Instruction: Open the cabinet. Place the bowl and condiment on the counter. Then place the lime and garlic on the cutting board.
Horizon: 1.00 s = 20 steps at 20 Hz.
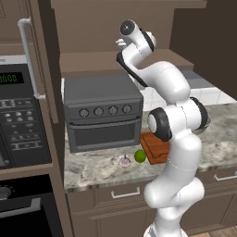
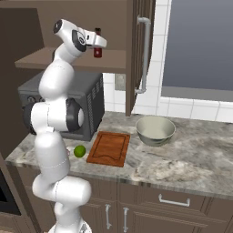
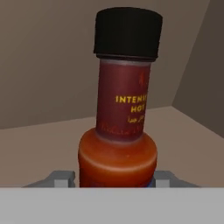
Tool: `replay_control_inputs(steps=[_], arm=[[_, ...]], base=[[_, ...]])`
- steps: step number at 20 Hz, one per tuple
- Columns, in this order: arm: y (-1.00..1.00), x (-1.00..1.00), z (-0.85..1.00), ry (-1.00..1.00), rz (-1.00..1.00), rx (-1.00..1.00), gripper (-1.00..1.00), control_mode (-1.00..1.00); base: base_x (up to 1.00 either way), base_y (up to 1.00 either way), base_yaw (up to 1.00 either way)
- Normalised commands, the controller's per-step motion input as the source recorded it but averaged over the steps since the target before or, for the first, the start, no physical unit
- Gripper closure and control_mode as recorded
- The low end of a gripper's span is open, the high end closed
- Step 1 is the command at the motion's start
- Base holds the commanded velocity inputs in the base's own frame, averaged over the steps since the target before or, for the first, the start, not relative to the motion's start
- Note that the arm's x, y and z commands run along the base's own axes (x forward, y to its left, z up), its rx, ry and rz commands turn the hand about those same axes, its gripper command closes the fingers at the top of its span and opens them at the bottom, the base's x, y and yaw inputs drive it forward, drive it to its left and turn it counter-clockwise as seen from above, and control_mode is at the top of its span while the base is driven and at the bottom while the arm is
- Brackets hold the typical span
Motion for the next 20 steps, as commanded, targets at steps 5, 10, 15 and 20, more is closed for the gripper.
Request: replay_control_inputs(steps=[5,10,15,20], arm=[[0.0,-0.11,0.0,-0.17,0.0,0.0,1.0,-1.0],[0.0,-0.57,0.0,-0.2,0.0,0.0,1.0,-1.0],[-0.02,-0.96,0.2,-0.11,-0.01,0.05,1.0,-1.0],[-0.05,-1.0,0.45,-0.02,0.0,0.09,1.0,-1.0]], base=[[0.0,0.0,0.0],[0.0,0.0,0.0],[0.0,0.0,0.0],[0.0,0.0,0.0]])
